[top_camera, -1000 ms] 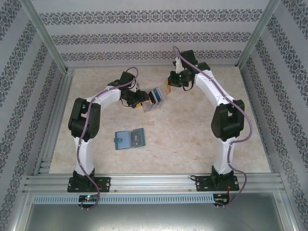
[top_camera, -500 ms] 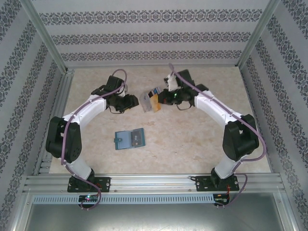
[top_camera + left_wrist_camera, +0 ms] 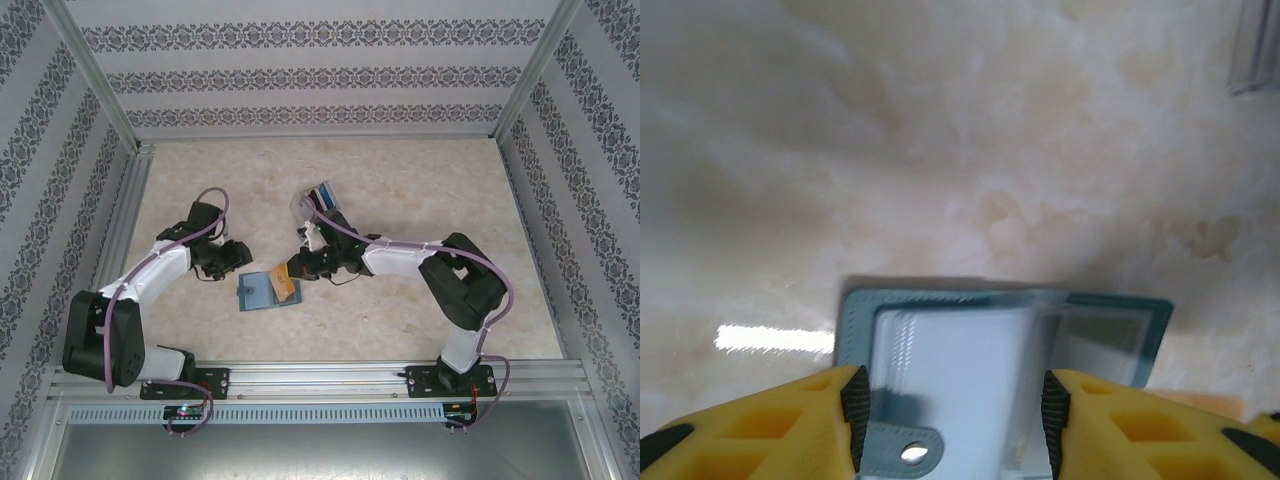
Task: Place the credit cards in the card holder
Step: Insert the credit card into the card slot.
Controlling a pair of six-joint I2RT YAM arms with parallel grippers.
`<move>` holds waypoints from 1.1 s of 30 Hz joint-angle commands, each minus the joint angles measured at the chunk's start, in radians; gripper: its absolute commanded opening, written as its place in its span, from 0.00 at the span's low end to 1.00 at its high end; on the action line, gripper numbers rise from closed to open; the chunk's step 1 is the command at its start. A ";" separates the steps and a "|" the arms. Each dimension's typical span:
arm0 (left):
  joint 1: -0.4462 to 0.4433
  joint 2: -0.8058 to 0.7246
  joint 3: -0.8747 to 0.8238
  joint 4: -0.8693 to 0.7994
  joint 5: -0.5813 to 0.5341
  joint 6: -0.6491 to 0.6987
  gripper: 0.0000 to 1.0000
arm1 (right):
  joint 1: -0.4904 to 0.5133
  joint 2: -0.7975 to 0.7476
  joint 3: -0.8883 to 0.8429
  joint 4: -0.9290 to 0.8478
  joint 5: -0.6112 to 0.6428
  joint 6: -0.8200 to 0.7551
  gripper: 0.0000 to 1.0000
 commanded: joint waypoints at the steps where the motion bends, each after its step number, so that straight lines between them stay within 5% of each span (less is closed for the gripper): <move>1: 0.019 -0.033 -0.049 -0.019 -0.010 0.001 0.50 | 0.029 0.032 -0.018 0.143 0.002 0.075 0.08; 33: 0.020 0.070 -0.169 0.133 0.099 -0.050 0.43 | 0.006 0.051 -0.085 0.201 0.028 0.125 0.08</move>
